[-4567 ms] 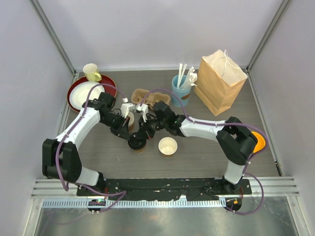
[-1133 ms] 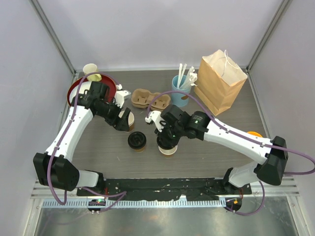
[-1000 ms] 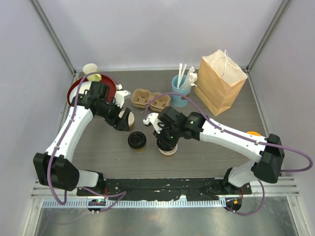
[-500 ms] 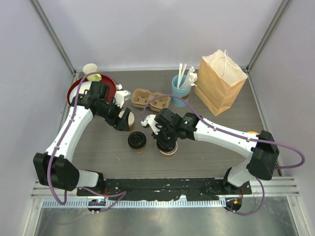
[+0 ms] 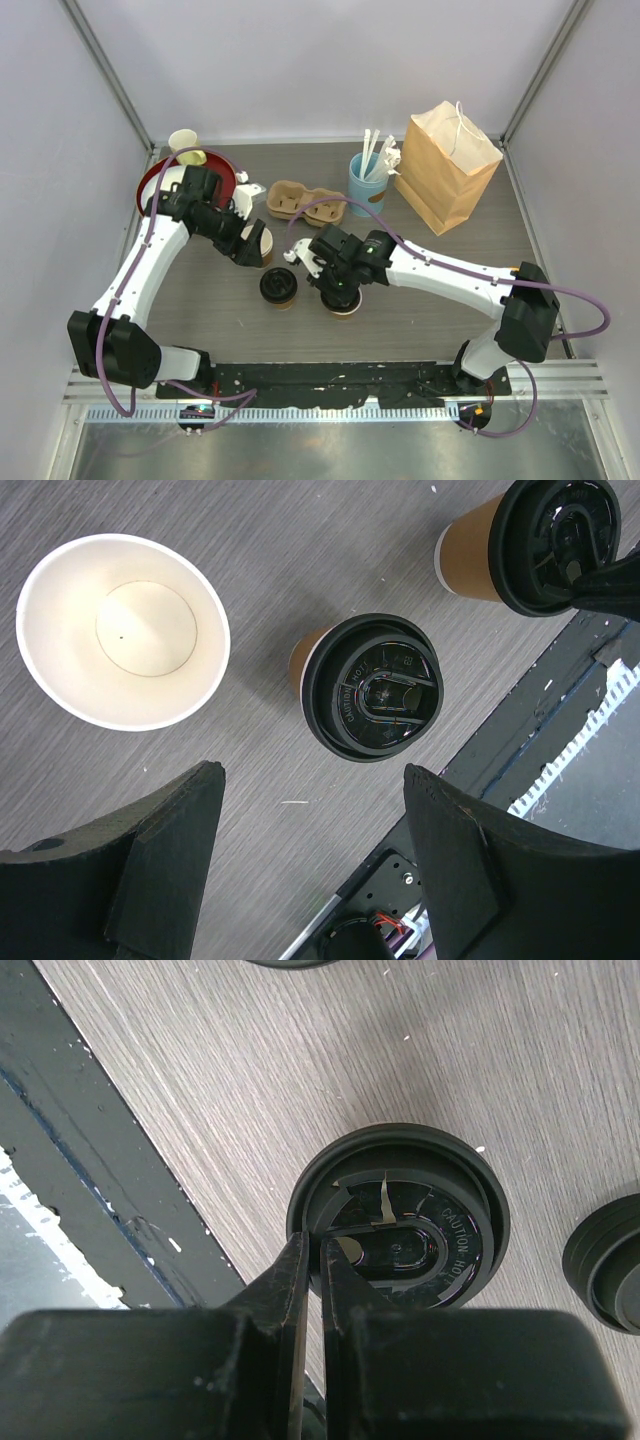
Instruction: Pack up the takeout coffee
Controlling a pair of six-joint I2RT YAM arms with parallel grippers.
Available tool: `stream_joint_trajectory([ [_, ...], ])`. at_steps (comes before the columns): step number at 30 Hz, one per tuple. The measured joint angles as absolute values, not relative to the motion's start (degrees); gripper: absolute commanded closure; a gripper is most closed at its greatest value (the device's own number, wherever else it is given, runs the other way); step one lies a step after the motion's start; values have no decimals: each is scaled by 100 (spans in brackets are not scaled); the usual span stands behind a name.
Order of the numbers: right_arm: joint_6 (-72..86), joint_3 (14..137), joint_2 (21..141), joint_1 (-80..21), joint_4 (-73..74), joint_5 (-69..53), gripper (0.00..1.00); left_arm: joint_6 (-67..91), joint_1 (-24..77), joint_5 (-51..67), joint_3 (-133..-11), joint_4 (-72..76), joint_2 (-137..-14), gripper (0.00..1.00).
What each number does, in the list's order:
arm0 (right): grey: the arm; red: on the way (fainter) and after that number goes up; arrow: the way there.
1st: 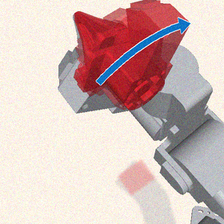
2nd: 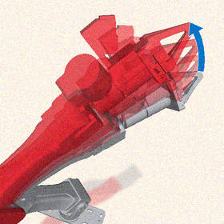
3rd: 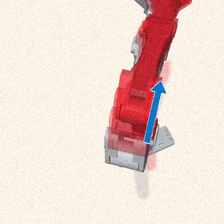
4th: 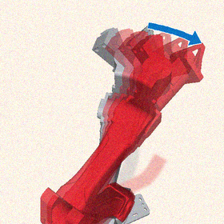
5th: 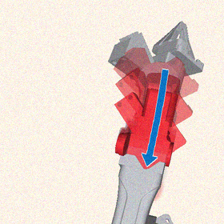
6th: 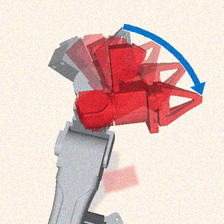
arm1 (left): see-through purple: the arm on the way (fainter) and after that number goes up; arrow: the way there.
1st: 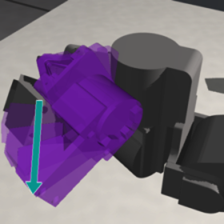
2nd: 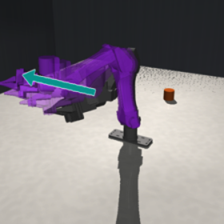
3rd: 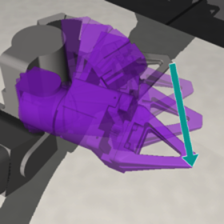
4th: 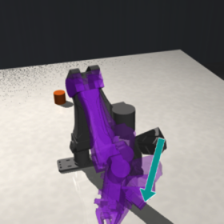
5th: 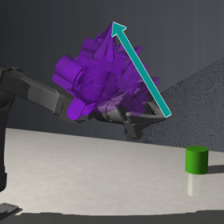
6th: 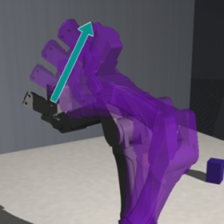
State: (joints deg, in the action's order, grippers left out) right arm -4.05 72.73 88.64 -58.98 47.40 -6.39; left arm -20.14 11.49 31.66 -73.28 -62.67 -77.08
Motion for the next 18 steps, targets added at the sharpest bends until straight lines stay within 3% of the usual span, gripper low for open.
stream_joint_trajectory([
  [18,-414,7456,8914,-6005,5100,-414,99,-2016,1149,3164,-7328,-6272,-7708,23],
])
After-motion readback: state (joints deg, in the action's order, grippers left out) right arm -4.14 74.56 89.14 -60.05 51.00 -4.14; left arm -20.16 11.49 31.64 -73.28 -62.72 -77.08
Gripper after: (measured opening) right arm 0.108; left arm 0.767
